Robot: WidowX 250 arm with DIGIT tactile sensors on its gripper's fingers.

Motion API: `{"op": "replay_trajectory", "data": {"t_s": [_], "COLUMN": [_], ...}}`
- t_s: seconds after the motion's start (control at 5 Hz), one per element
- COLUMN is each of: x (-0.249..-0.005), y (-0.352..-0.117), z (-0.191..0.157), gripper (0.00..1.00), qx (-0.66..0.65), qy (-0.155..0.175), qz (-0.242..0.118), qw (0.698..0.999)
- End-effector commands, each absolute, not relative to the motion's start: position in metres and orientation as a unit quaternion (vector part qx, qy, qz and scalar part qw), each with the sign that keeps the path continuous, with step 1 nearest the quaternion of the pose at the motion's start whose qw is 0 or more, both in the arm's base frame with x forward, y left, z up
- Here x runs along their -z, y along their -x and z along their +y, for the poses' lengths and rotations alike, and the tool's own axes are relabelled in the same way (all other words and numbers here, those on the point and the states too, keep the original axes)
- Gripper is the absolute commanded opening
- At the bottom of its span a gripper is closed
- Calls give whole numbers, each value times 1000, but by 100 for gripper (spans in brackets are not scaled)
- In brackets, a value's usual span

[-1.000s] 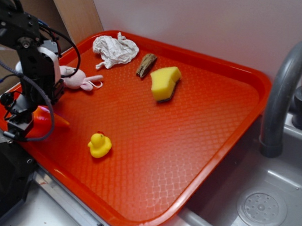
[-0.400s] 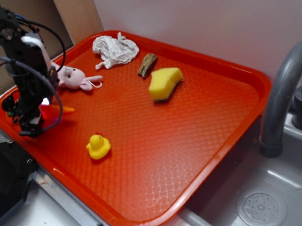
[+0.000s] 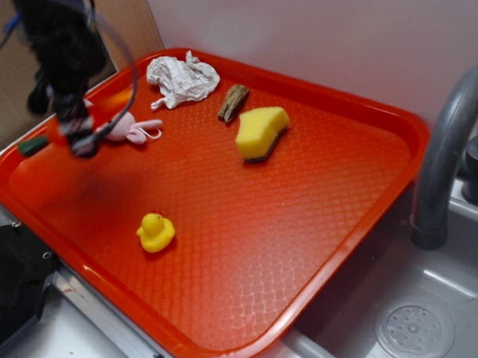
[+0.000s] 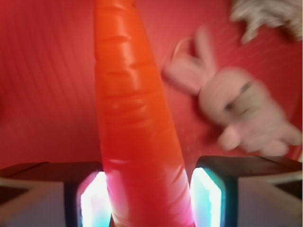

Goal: Grab the carrot.

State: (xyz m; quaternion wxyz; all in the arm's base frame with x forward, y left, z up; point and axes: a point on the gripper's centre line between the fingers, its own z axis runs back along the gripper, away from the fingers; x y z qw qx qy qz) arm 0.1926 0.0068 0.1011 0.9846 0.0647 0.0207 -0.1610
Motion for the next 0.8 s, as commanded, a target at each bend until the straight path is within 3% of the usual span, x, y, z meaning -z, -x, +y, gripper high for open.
{"op": "replay_trajectory", "data": {"t_s": [0.0,0.4,0.6], "x": [-171,-199,-203], "y": [-222,-221,-220], "z": [-22,-24,-20], "gripper": [0,0,0], "qx": [13,-52,-74], "qy": [-40,-42,-10], "qz": [-27,-49,-63], "qw": [999,997,995]}}
